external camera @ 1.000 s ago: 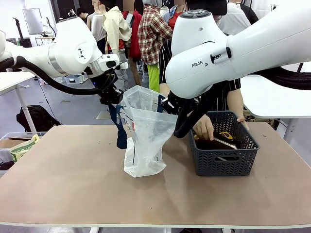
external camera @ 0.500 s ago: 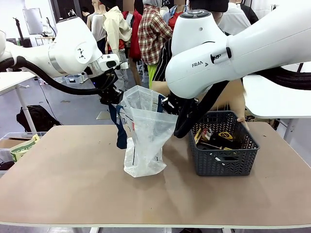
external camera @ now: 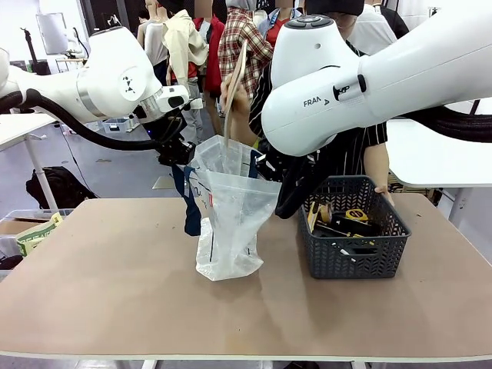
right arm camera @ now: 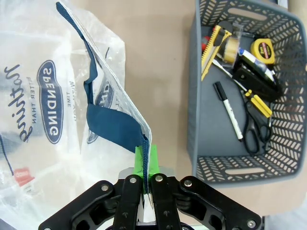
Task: Transfer purchased items from the store into the shopping bag.
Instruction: Move the Reusable shopping bag to the right side of the table.
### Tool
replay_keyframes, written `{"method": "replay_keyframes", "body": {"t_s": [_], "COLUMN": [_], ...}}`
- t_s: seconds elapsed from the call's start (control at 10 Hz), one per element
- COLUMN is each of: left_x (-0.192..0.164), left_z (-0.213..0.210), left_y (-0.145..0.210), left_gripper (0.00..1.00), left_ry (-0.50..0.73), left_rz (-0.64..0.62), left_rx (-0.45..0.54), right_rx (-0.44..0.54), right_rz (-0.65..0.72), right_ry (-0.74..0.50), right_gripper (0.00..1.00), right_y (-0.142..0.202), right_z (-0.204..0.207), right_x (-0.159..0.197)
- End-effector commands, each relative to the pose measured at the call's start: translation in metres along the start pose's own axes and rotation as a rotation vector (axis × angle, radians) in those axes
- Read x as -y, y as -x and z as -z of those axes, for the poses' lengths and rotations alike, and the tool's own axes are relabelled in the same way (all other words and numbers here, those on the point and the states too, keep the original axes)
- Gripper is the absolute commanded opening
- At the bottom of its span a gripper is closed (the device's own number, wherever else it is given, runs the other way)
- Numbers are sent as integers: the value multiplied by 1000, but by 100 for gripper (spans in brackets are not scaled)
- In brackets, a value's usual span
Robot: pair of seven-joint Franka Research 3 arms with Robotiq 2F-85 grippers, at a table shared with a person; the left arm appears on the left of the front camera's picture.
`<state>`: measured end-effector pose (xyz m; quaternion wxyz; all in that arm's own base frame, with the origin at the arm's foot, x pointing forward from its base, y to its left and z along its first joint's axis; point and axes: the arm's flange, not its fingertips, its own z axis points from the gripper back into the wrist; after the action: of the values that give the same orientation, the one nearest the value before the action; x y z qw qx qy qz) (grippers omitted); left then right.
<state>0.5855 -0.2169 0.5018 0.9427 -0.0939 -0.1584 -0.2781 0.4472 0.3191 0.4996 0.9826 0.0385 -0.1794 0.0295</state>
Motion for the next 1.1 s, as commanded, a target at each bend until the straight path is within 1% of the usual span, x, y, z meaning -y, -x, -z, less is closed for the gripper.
{"method": "replay_keyframes", "body": {"t_s": [0.0, 1.0], "left_x": [-2, -2], "left_z": [-3, -3], "left_y": [-1, -1], "left_gripper": [0, 0], "left_ry": [-19, -19], "left_rz": [0, 0], "left_rx": [-12, -12], "right_rx": [-4, -4], "right_rz": [1, 1], "right_ry": [6, 6], "right_gripper": [0, 0], "right_y": [2, 2], "right_z": [-1, -1], "right_x": [2, 2]}}
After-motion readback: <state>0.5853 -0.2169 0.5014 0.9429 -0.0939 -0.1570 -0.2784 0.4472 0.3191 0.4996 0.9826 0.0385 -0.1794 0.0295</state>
